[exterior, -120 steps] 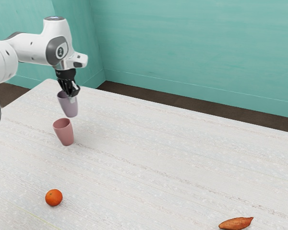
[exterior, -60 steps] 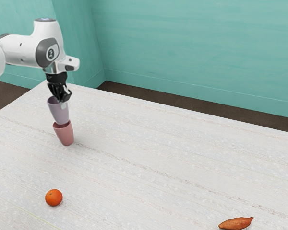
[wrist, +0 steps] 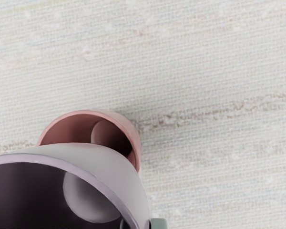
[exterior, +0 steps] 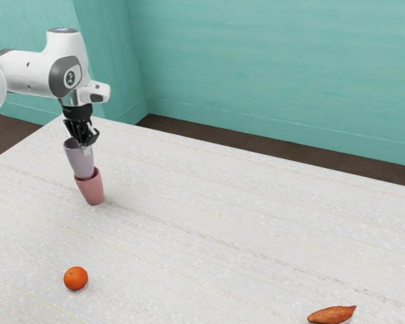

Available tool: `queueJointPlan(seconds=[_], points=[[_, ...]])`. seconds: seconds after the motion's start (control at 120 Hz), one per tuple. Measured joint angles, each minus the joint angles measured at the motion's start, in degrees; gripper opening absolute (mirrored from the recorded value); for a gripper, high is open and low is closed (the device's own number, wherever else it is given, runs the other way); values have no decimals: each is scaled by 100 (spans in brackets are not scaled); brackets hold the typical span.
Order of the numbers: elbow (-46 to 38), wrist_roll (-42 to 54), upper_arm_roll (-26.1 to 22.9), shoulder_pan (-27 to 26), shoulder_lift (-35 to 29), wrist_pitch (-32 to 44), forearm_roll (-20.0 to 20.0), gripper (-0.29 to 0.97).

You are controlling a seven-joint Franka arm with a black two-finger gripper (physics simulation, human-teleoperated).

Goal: Place the left cup onto the right cup

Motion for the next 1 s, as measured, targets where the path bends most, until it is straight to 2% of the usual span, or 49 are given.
queueJointPlan(seconds=[0.933, 1.0], points=[[417, -91, 116, -79, 602, 105, 31, -11], [413, -92, 111, -79, 615, 112, 15, -7]])
